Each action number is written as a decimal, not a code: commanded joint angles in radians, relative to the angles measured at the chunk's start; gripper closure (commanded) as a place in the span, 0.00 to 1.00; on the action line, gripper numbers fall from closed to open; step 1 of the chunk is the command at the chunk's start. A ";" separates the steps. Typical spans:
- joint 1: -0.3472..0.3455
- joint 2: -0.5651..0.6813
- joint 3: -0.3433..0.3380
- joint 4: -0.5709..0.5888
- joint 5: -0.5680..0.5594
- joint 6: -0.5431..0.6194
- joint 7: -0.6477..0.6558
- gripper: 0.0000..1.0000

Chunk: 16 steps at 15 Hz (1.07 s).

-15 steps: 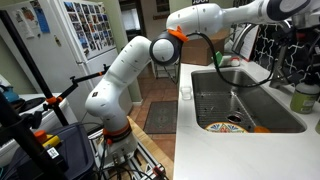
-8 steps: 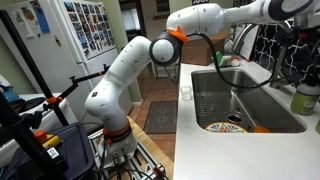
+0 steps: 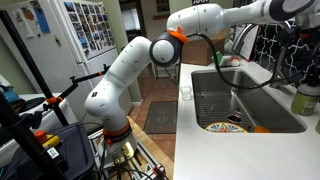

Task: Slide the soap bottle a little forward, press the black soap nozzle downwards

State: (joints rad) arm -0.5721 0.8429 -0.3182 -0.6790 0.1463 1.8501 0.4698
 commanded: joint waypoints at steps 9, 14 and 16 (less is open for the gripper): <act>-0.012 0.069 0.011 -0.003 0.018 0.013 0.061 1.00; -0.013 0.074 0.013 -0.003 0.019 0.015 0.078 1.00; -0.012 0.073 0.012 -0.001 0.018 0.015 0.082 1.00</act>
State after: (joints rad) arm -0.5722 0.8545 -0.3182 -0.6765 0.1463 1.8641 0.5311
